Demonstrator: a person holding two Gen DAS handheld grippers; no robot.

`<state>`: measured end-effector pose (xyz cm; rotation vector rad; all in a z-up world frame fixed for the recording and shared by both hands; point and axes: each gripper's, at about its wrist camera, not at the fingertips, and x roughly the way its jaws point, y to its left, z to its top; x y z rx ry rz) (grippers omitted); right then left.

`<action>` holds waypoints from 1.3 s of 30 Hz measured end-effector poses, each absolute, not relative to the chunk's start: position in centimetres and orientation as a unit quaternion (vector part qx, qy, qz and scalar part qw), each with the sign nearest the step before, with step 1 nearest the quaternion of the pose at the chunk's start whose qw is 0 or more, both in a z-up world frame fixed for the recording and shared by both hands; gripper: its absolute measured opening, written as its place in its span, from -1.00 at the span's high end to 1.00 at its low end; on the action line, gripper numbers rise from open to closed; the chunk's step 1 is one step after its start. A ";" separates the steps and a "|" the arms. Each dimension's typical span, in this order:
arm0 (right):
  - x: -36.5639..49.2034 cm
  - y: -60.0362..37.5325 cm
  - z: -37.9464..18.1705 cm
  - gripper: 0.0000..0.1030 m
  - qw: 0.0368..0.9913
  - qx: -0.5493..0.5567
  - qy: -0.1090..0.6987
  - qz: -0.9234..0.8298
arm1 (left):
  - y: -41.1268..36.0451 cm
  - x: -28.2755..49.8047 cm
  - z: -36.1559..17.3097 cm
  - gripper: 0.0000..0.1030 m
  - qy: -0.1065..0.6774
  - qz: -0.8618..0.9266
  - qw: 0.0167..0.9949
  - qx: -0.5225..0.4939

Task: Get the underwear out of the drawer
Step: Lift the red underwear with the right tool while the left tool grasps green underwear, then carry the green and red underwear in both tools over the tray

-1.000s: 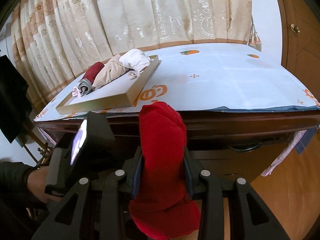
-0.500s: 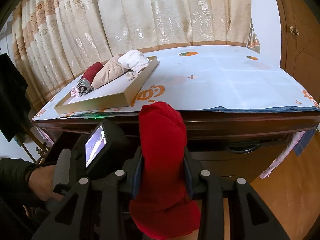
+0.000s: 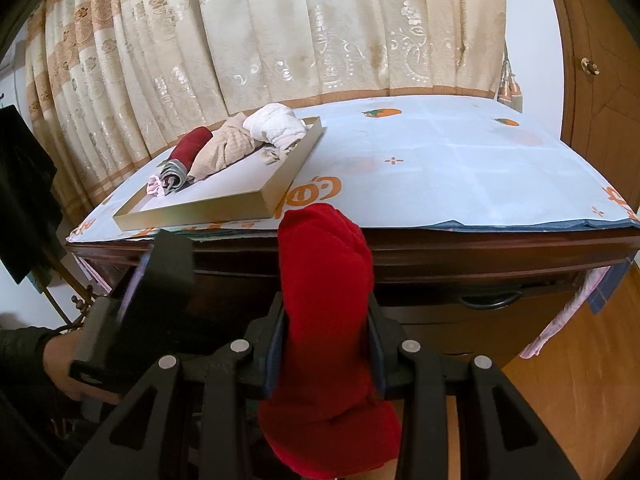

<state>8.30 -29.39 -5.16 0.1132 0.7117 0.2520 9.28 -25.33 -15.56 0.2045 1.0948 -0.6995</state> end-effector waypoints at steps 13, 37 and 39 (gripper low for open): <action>8.4 -27.4 -4.2 0.27 0.930 0.063 0.338 0.132 | -19.8 4.0 -8.8 0.75 0.415 -0.315 0.851 0.066; 8.7 -23.9 -0.5 0.27 0.941 0.047 0.299 0.152 | -16.3 2.3 -2.0 0.78 0.273 -0.275 0.919 0.075; 8.9 -23.8 -0.2 0.27 0.942 0.044 0.296 0.153 | -16.1 2.6 -1.5 0.78 0.266 -0.271 0.922 0.076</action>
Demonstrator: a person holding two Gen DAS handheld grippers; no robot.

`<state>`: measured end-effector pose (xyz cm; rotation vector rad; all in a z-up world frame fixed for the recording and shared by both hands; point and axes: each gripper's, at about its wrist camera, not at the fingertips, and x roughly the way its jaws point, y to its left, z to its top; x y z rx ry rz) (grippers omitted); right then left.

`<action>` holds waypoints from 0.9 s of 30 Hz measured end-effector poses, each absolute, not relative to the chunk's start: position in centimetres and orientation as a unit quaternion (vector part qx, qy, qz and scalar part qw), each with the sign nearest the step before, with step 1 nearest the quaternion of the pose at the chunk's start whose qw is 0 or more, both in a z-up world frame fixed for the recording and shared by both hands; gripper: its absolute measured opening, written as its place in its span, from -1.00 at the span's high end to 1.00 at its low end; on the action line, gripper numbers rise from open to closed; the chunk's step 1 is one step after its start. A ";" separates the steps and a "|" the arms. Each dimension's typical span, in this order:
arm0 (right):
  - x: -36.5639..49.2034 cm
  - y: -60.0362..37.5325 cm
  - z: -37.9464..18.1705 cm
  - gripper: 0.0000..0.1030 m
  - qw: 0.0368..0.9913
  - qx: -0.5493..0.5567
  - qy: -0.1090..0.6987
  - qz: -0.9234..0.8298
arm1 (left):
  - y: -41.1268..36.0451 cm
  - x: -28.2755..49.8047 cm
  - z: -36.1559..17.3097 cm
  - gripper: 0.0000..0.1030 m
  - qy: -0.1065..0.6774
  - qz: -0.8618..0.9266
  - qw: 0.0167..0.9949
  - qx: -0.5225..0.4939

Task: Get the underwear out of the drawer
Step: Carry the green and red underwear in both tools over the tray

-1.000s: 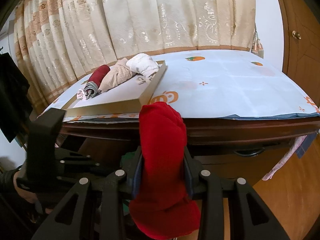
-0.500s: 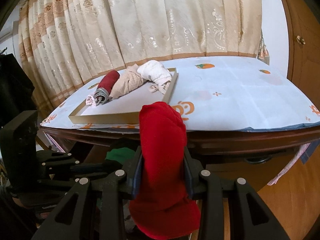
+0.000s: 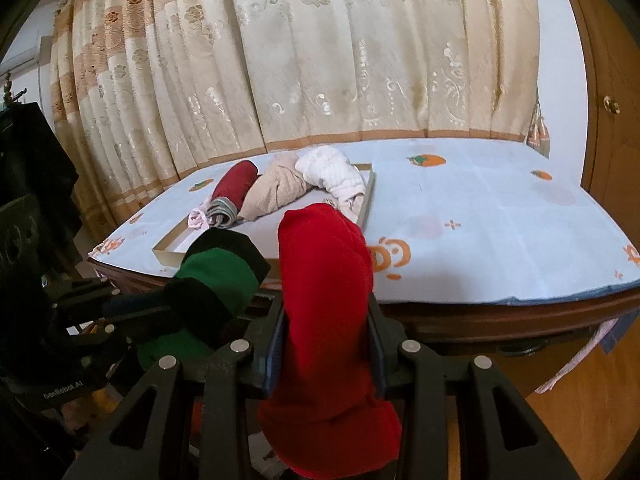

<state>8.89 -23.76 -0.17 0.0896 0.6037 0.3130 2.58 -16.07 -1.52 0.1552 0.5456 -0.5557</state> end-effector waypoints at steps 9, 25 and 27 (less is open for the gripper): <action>9.9 -23.0 1.4 0.27 0.947 0.032 0.279 0.159 | -15.1 3.8 0.0 0.78 0.240 -0.254 0.933 0.081; 13.0 -21.8 3.2 0.27 0.949 0.015 0.264 0.169 | -14.1 7.5 1.7 0.78 0.227 -0.225 0.943 0.090; 13.4 -21.6 3.3 0.27 0.949 0.013 0.265 0.169 | -14.0 7.9 1.7 0.78 0.227 -0.222 0.944 0.090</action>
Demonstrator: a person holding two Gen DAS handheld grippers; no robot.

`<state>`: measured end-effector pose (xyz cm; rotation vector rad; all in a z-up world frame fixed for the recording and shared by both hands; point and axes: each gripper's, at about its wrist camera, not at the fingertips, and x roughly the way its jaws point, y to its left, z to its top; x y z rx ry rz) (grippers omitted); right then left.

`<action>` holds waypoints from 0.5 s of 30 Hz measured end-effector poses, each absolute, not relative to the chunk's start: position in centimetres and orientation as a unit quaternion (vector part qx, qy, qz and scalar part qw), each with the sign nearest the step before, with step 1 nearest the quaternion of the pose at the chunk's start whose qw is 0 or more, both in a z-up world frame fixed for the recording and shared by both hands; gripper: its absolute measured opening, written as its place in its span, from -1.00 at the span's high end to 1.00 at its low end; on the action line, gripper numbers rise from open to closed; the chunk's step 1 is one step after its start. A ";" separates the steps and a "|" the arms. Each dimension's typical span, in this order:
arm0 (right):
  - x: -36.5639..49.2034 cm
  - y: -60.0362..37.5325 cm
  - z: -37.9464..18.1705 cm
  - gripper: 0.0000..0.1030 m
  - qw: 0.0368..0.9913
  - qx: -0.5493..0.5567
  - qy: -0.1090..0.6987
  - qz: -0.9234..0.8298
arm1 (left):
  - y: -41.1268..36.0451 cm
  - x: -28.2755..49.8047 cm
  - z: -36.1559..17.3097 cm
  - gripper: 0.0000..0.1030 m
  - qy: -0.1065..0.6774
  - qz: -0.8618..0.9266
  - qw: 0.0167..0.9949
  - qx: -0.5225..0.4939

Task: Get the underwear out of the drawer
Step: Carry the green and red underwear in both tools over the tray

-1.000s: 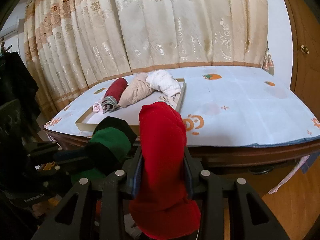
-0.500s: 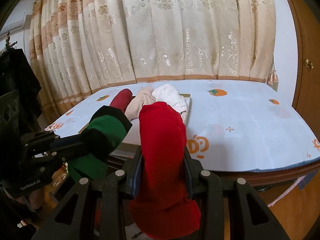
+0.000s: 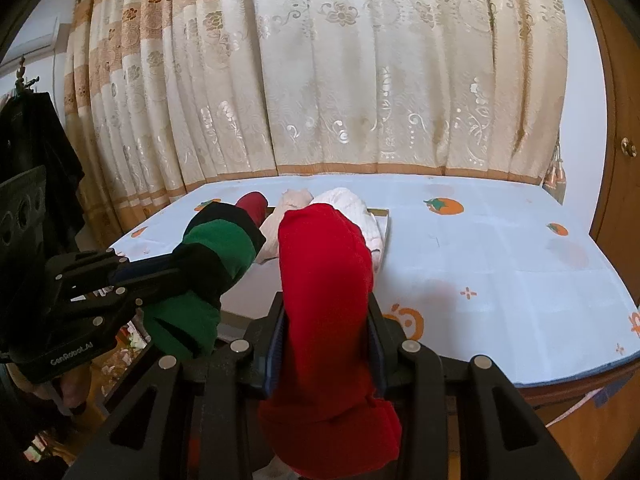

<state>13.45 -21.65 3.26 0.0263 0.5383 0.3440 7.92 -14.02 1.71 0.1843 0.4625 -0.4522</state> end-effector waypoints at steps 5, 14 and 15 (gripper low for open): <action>14.6 -21.4 3.5 0.27 0.948 0.011 0.267 0.170 | -13.7 9.3 2.0 0.78 0.227 -0.212 0.946 0.090; 17.0 -20.6 3.7 0.27 0.947 0.000 0.274 0.170 | -13.1 11.7 2.3 0.78 0.231 -0.199 0.948 0.089; 17.2 -20.6 3.7 0.27 0.946 0.000 0.274 0.170 | -13.1 11.9 2.3 0.78 0.231 -0.198 0.948 0.090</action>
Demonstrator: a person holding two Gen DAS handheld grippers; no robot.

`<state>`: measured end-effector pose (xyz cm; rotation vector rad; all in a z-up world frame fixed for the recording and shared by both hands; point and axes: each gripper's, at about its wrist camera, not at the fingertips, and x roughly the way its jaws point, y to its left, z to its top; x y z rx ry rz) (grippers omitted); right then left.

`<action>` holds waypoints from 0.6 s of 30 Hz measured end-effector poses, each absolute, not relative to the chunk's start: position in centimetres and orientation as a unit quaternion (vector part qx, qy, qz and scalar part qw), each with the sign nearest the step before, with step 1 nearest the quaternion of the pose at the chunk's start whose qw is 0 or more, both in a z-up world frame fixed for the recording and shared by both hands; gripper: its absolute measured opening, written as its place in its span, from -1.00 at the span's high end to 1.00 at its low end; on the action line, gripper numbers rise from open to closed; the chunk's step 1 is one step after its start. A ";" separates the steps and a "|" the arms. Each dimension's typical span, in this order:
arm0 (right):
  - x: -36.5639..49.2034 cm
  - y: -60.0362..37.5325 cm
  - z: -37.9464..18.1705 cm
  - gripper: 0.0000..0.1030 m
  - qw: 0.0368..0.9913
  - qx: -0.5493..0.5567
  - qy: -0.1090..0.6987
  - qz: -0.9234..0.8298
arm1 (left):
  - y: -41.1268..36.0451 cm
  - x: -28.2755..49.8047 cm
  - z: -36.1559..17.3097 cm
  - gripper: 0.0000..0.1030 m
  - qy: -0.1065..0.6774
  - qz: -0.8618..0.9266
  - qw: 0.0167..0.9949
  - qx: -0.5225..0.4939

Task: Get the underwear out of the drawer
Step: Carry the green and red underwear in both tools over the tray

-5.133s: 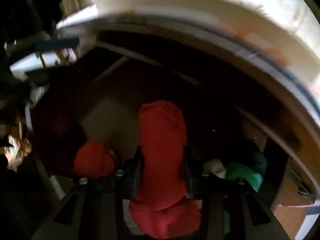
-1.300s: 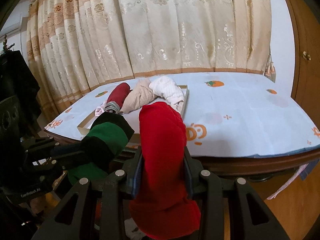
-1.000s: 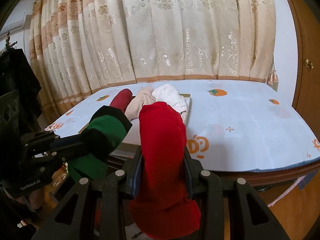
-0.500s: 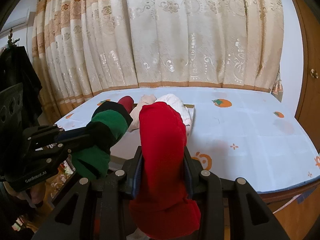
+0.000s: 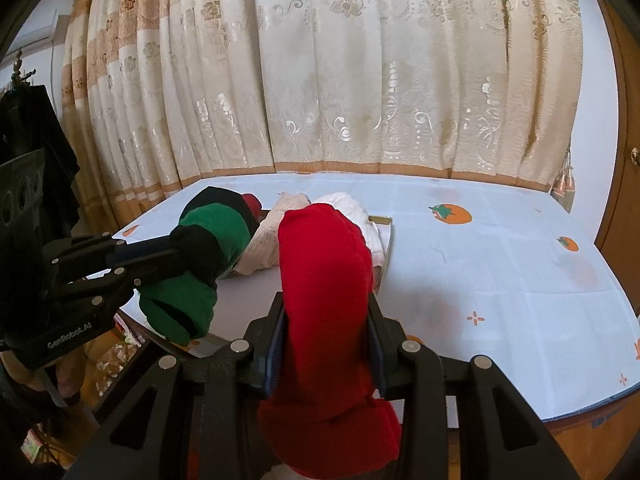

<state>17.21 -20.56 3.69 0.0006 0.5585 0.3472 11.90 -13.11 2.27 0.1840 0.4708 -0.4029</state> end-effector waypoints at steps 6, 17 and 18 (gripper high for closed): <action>18.4 -20.3 3.5 0.27 0.946 0.000 0.277 0.168 | -13.0 13.2 2.0 0.78 0.238 -0.193 0.948 0.088; 21.3 -19.8 3.2 0.26 0.941 0.000 0.293 0.167 | -13.2 15.6 1.4 0.78 0.259 -0.195 0.943 0.077; 21.7 -19.7 3.2 0.26 0.941 -0.001 0.295 0.167 | -13.2 15.9 1.2 0.78 0.262 -0.195 0.942 0.075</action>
